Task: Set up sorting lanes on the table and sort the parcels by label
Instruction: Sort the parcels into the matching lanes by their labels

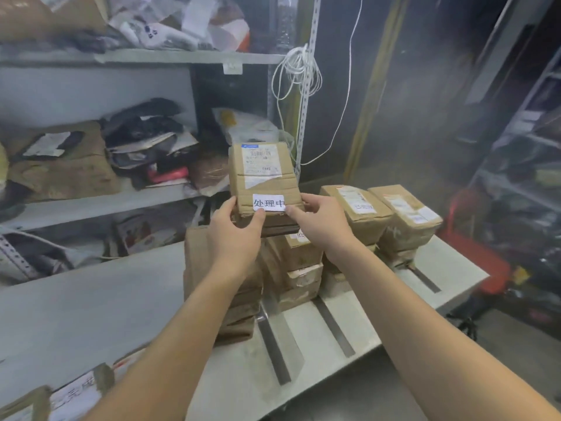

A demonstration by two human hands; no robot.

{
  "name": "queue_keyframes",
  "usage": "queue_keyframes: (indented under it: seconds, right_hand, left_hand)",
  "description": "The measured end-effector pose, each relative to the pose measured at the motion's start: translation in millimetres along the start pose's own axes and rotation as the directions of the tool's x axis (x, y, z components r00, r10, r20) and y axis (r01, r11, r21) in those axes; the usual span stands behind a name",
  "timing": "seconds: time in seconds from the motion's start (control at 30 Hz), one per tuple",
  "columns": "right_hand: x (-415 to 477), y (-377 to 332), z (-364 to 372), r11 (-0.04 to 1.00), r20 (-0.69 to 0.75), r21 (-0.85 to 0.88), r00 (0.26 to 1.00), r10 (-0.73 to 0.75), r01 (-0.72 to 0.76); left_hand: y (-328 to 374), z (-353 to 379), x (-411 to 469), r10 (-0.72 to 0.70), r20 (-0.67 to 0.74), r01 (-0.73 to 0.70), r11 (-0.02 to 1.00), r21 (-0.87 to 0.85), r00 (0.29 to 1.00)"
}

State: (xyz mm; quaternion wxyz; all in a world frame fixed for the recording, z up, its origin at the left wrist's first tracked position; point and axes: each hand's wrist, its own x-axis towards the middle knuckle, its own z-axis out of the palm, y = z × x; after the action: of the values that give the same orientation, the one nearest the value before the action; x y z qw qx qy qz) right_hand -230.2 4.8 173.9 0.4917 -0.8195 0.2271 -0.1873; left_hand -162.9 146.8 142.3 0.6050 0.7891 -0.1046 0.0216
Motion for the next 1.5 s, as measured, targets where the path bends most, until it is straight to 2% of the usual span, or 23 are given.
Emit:
queue_keyframes:
  seconds: [0.2,0.43,0.67,0.8,0.9,0.97,1.03,1.17,1.33,1.5]
  right_hand:
    - [50,52,-19,0.987,0.0,-0.096,0.991,0.131,-0.13]
    - [82,86,-37,0.984,0.043,-0.123,0.99,0.133,-0.126]
    - [94,103,-44,0.981,0.085,-0.187,0.994,0.07,-0.053]
    - [88,101,-54,0.977,0.114,-0.212,0.993,0.025,0.0]
    - [82,94,-61,0.94,0.076,-0.319,0.992,-0.099,0.118]
    - [75,90,-64,0.888,0.1,-0.378,0.965,-0.243,0.263]
    - [66,82,-62,0.841,0.187,-0.366,0.917,-0.352,0.397]
    - [35,61,-36,0.78,0.373,-0.278,0.811,-0.45,0.56]
    - [-11,35,15,0.718,0.526,-0.18,0.683,-0.507,0.672]
    - [-55,12,67,0.642,0.618,-0.148,0.577,-0.534,0.753]
  left_hand:
    - [-15,78,14,-0.19,0.023,0.191,0.98,-0.052,0.981]
    - [-22,131,22,-0.27,-0.004,0.27,0.962,-0.035,0.963]
    - [-28,143,17,-0.258,-0.001,0.258,0.966,0.028,0.966]
    - [-13,140,8,-0.204,-0.043,0.208,0.964,0.167,0.978]
    - [2,131,-3,-0.144,-0.055,0.154,0.945,0.288,0.988]
    - [13,119,-12,-0.076,-0.065,0.094,0.928,0.36,0.995]
    - [22,101,-21,0.004,-0.102,0.039,0.907,0.419,0.995]
    - [29,45,-47,0.111,-0.189,0.031,0.783,0.621,0.976]
    - [9,-41,-94,0.057,-0.191,0.123,0.58,0.805,0.98]
    - [-19,-123,-135,-0.044,-0.288,0.277,0.444,0.852,0.957]
